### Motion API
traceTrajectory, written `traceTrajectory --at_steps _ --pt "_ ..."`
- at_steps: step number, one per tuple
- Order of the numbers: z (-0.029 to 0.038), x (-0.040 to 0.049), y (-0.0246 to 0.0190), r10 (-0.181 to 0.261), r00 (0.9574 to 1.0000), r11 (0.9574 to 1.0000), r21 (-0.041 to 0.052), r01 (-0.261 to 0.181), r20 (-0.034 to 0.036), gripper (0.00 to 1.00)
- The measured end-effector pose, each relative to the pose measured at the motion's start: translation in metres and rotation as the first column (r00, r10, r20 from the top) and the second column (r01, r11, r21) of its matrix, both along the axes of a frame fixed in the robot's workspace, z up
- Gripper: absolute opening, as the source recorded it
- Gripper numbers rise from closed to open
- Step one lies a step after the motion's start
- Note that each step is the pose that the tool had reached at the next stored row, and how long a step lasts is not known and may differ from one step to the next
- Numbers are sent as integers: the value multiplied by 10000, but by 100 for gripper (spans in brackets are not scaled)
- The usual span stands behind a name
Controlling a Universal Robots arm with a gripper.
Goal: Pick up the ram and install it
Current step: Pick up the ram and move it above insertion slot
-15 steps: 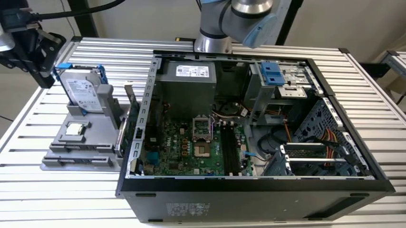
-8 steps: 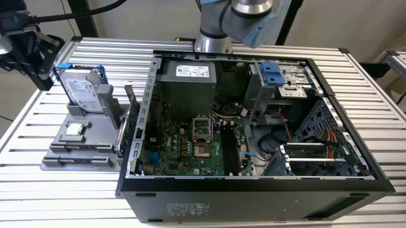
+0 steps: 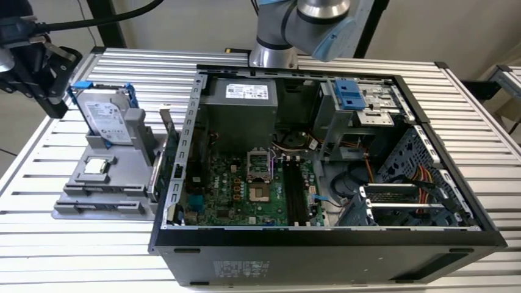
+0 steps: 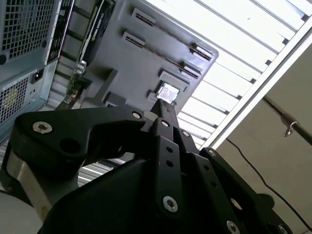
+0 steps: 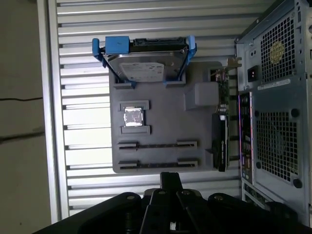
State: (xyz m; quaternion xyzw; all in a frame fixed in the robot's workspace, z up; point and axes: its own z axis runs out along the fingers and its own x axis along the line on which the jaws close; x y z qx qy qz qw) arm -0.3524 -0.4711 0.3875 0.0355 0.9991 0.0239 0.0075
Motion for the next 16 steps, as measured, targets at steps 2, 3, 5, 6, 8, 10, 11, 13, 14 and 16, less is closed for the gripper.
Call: traceTrajectory --at_steps 2,3,5,6,8,10,11,13,14,16 --pt "-3 0 -13 1 10000 10000 0 -1 0 0" --pt "-3 0 -18 0 10000 10000 0 0 -2 0" --pt "-6 -1 -34 1 10000 10000 0 -1 -3 0" --pt "-7 -2 -43 0 10000 10000 0 0 -3 0" --pt "-11 -3 -58 0 10000 10000 1 0 -2 0" --pt "-13 -5 -70 1 10000 10000 0 -1 -3 0" --pt "-16 -8 -74 -1 10000 10000 1 1 -2 0" --pt "-18 -15 -83 0 10000 10000 0 0 -4 0" --pt "-20 -18 -89 0 10000 10000 0 0 -3 0" --pt "-23 -22 -103 2 10000 10000 1 -2 -2 0"
